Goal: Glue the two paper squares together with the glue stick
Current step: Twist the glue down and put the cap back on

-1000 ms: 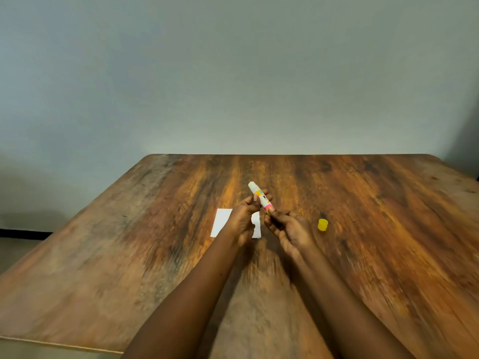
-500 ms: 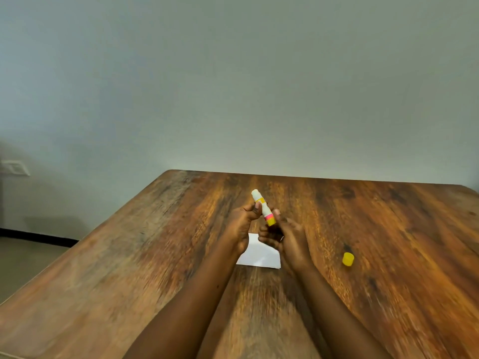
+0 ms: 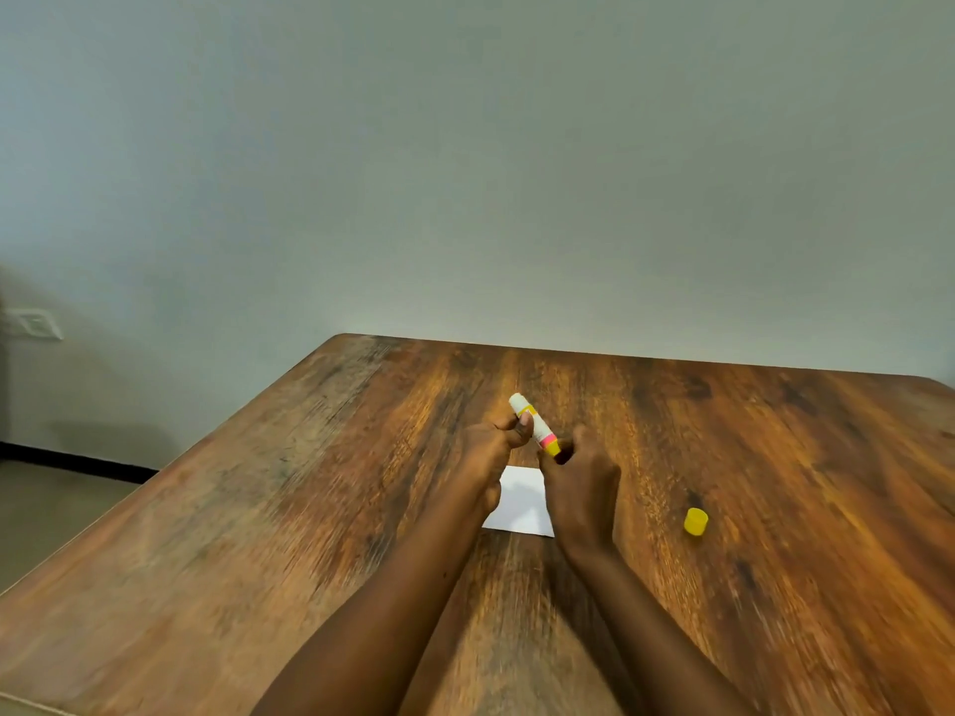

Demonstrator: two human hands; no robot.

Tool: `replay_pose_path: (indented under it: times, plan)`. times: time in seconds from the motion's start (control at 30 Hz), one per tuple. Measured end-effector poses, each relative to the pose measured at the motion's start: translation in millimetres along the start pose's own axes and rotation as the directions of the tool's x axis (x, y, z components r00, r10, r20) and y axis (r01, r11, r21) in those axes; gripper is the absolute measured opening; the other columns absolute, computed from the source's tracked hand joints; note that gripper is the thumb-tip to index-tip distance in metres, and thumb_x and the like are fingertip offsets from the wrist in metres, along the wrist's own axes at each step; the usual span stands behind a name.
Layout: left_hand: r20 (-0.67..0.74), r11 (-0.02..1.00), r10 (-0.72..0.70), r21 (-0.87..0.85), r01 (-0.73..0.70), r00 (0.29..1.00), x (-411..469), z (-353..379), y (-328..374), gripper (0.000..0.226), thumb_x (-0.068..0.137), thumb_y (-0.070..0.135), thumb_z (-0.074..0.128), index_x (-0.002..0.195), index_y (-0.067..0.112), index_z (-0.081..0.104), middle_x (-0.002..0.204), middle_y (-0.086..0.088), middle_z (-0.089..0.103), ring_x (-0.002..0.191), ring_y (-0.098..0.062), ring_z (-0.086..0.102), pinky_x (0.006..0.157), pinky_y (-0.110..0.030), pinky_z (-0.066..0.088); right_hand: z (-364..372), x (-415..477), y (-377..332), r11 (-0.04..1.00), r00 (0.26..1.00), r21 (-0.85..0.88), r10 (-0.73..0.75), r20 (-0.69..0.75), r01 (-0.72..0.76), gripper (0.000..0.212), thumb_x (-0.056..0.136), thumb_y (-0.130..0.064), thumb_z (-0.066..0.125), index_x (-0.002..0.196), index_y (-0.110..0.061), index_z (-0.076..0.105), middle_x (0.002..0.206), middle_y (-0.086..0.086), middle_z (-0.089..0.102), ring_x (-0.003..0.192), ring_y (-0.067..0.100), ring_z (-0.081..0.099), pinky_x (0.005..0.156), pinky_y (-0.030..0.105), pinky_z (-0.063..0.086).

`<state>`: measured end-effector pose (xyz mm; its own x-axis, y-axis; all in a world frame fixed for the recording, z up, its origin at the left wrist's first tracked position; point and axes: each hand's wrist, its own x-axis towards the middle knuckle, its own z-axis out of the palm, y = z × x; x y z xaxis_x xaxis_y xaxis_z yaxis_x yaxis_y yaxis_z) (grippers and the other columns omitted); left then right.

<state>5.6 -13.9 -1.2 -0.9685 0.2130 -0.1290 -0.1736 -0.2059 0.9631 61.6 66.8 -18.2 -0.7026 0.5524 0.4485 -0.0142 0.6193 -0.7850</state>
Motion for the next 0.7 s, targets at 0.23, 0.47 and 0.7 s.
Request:
replay_pose_path:
  times: [0.23,0.47,0.7]
  plan:
    - [0.002,0.996,0.001,0.089,-0.001,1.0,1,-8,8,0.04,0.088,0.023,0.06,0.121,-0.001,0.061,0.122,-0.011,0.064,0.114,-0.018,0.049,0.092,-0.028,0.034,-15,16,1,0.7,0.805,0.498,0.188,0.563,-0.512,0.02,0.083,-0.014,0.069,0.094,0.003,0.066,0.074,0.009,0.068,0.063,0.017,0.066,0.058,0.022,0.056]
    - [0.044,0.977,0.016,0.213,-0.025,0.999,-2,-15,12,0.037,0.09,0.017,0.058,0.119,-0.006,0.061,0.125,-0.016,0.062,0.12,-0.023,0.053,0.09,-0.028,0.034,-31,33,8,0.557,0.545,0.364,0.197,0.815,-0.747,0.012,0.086,-0.001,0.061,0.087,0.008,0.069,0.074,0.018,0.072,0.065,0.021,0.072,0.059,0.024,0.06]
    - [0.042,0.949,0.095,0.297,-0.103,0.995,-10,-1,13,0.035,0.09,0.014,0.058,0.122,0.0,0.06,0.126,-0.012,0.062,0.102,-0.013,0.056,0.063,-0.004,0.044,-14,22,0,0.957,0.882,-0.003,0.268,0.388,-0.289,0.024,0.071,-0.019,0.077,0.07,-0.012,0.054,0.071,0.006,0.063,0.062,0.019,0.062,0.057,0.029,0.05]
